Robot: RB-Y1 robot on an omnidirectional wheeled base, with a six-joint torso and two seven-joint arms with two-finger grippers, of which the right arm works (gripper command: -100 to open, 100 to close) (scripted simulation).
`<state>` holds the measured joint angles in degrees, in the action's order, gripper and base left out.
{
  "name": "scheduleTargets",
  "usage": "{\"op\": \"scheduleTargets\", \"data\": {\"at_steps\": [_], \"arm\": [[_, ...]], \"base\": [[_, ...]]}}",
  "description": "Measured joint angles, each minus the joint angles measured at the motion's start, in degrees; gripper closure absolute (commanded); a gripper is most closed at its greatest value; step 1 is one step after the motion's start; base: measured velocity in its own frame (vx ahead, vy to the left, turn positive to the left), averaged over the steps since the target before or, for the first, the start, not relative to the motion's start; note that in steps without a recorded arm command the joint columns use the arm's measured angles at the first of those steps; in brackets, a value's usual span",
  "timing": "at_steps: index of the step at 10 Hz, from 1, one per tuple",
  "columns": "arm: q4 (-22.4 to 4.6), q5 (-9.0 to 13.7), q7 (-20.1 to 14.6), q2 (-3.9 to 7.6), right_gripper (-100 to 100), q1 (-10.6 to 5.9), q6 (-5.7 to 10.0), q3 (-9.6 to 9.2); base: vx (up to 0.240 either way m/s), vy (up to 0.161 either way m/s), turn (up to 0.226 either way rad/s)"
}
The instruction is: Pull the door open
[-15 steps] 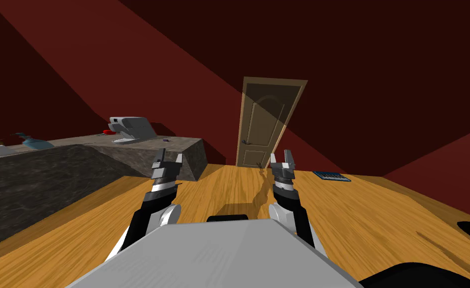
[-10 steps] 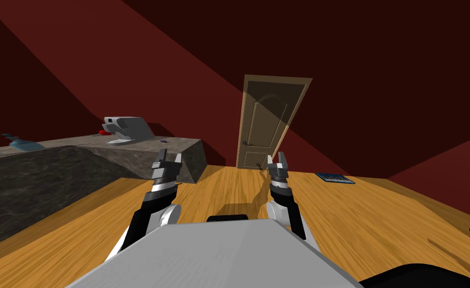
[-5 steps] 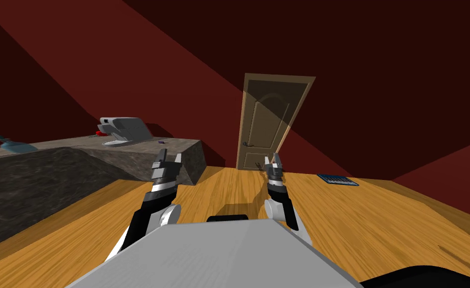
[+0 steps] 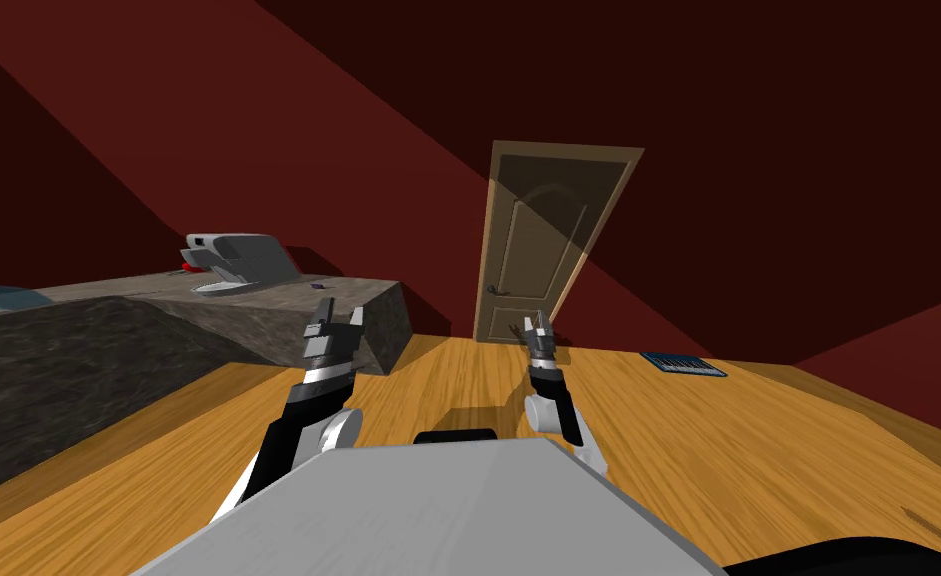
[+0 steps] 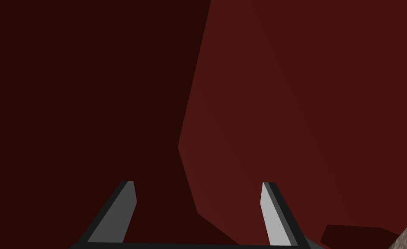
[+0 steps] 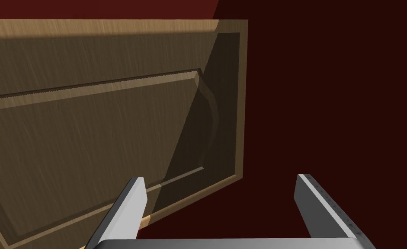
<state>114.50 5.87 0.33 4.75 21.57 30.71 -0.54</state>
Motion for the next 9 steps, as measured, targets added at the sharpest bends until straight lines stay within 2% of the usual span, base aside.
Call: {"op": "scheduleTargets", "data": {"at_steps": [2,4,7,9], "arm": [[-3.0,0.3,-0.2,0.72,-100,-1.75,-0.03,0.57],[-5.8,0.0,0.0,0.52,-100,-2.7,0.7,0.29],[-11.3,0.2,0.1,1.03,-100,-5.97,1.08,0.76],[-14.0,0.2,0.0,1.37,-100,-6.94,1.47,0.93]], "base": [[0.074,-0.007,0.004],[0.066,0.003,0.004],[0.092,-0.001,0.006],[0.071,-0.008,0.005]]}}
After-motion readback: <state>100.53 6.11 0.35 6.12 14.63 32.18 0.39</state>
